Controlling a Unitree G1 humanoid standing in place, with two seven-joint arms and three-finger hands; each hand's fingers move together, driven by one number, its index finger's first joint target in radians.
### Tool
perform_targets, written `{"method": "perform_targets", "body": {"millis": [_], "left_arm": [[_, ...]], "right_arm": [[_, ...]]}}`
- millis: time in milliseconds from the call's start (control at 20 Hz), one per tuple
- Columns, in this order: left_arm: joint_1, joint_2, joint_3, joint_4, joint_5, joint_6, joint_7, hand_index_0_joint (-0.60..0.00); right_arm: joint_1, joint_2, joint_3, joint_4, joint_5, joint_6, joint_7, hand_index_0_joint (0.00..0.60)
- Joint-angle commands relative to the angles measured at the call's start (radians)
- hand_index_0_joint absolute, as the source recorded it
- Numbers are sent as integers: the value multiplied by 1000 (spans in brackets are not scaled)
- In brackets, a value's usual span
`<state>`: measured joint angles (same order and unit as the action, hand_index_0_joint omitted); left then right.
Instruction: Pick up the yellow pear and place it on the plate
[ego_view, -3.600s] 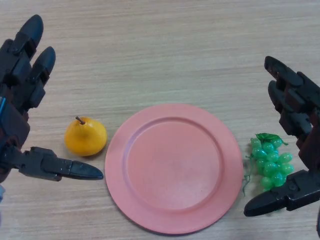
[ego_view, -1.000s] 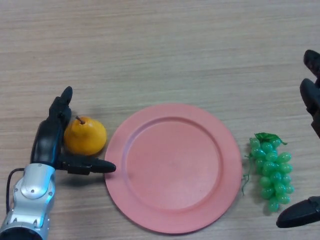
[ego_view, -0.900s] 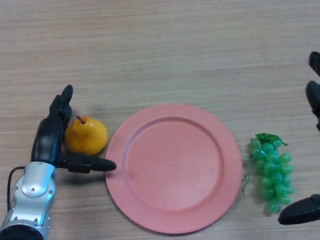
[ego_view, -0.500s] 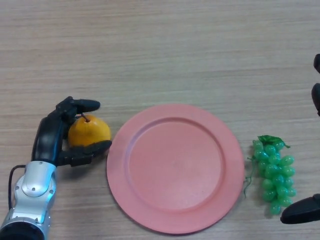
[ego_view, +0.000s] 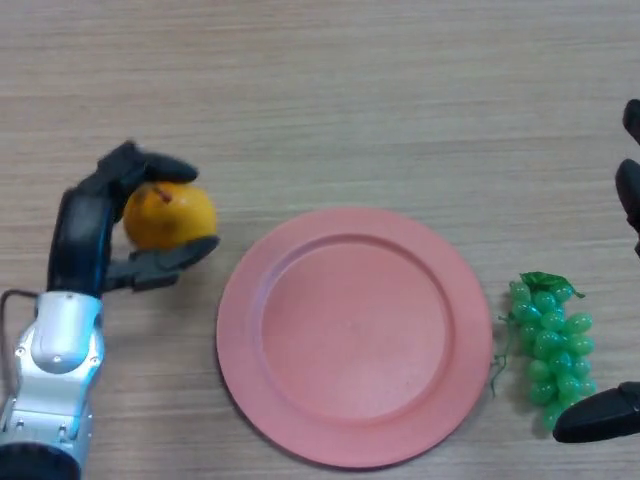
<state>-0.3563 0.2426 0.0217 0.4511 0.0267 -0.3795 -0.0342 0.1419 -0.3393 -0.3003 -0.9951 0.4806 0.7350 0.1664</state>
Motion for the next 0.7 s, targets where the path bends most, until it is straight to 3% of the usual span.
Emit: {"method": "perform_targets", "body": {"millis": [50, 200, 300, 400, 700], "left_arm": [[15, -27, -51, -171, 0, 15, -51, -600], [54, -50, -190, -202, 67, 11, -41, -600], [43, -52, -246, -167, 84, 4, -10, -600], [35, -52, -273, -129, 134, 12, 11, -600], [-1, -53, -301, -53, 219, 105, 120, -600]], "right_arm": [[-22, -12, -79, -52, -9, -140, 15, 0], [-11, 4, -90, -52, -35, -174, 32, 0], [1, -4, -106, -52, -18, -193, 29, 0], [17, 3, -123, -52, -5, -205, 36, 0], [33, -25, -161, -52, 37, -205, 14, 0]]}}
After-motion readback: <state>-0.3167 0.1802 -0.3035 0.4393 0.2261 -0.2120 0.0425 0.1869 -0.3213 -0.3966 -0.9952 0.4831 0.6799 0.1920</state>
